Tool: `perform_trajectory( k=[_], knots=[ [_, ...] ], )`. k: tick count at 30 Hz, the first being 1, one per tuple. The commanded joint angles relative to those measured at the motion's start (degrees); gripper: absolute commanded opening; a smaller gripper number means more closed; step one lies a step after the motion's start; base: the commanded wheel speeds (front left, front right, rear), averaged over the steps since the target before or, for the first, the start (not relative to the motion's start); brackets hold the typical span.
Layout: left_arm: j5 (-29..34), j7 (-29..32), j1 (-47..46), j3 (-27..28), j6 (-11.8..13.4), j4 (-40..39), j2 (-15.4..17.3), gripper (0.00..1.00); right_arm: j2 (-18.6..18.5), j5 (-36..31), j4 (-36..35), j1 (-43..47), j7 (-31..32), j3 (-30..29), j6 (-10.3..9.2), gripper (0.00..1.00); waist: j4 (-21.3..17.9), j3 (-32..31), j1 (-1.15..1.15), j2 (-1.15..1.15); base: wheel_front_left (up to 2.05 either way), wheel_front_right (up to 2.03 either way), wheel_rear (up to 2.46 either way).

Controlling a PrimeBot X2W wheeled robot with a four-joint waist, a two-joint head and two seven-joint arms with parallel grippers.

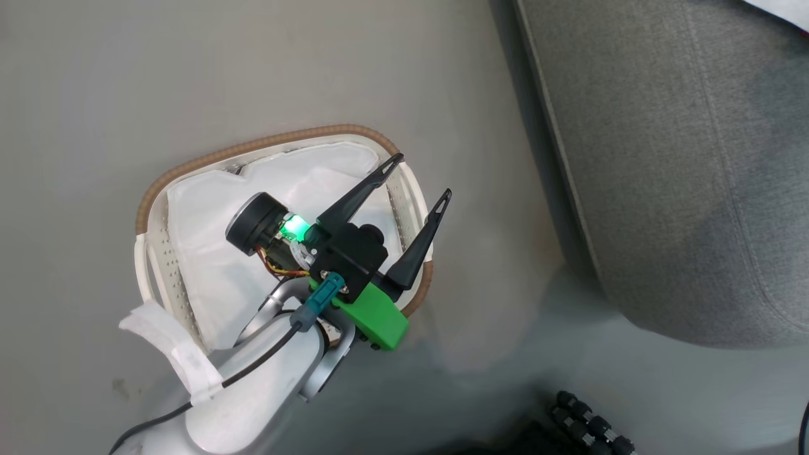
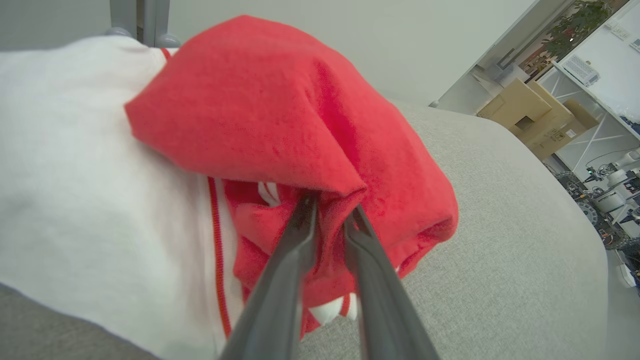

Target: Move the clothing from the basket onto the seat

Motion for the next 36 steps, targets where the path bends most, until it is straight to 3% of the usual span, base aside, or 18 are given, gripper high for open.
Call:
perform_trajectory(
  k=[1,6,16,24,36],
  knots=[
    [-0.44,0.01,0.66,0.18,0.37,0.03,0.35,1.00,0.22,-0.45,0.39,0.89,-0.72,-0.19,-0.08,1.00,-0.96,-0.98,-0.01,0.00,0.00,0.00,0.00],
    [-1.19,-1.07,1.31,0.30,0.51,0.90,-0.18,1.00,1.16,-0.80,1.68,2.52,-2.13,1.20,-0.08,1.00,-2.13,-3.37,-0.01,0.00,0.00,0.00,0.00],
    [-4.68,-5.51,3.26,2.54,1.58,4.08,-2.70,1.00,1.91,1.51,0.62,5.95,-2.80,9.34,-0.08,1.00,-1.99,-12.38,-0.01,0.00,0.00,0.00,0.00],
    [-8.18,-8.25,6.67,6.83,2.06,5.64,-4.96,1.00,2.62,5.54,-2.56,8.64,-2.84,17.29,-0.08,1.00,1.12,-20.93,-0.01,0.00,0.00,0.00,0.00],
    [-9.62,-8.54,16.13,18.62,3.31,6.73,-5.46,1.00,8.52,15.00,-7.59,18.93,-2.85,25.94,-0.08,1.00,6.22,-30.10,-0.01,0.00,0.00,0.00,0.00]
  ],
)
